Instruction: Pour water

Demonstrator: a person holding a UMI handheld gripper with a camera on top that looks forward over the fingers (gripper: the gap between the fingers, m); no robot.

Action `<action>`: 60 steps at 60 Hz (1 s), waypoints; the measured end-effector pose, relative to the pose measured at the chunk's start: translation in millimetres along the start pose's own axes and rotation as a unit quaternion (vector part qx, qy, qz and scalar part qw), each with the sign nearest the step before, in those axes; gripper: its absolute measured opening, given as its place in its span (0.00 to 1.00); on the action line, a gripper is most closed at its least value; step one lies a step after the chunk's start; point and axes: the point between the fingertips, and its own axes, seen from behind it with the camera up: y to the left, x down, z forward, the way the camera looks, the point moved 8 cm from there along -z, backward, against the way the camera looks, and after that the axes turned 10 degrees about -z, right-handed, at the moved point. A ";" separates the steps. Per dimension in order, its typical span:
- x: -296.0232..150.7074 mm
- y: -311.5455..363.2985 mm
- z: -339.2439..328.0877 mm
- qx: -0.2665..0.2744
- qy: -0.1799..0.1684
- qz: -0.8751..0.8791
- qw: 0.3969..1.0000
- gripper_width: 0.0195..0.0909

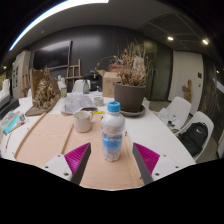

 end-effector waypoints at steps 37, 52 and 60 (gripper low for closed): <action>2.1 -1.2 107.6 -0.037 -0.052 -0.009 0.998 0.25; -39.7 -22.8 104.9 0.009 -0.054 -0.028 0.998 0.23; -79.7 -46.9 118.5 0.072 -0.056 -0.106 0.990 0.23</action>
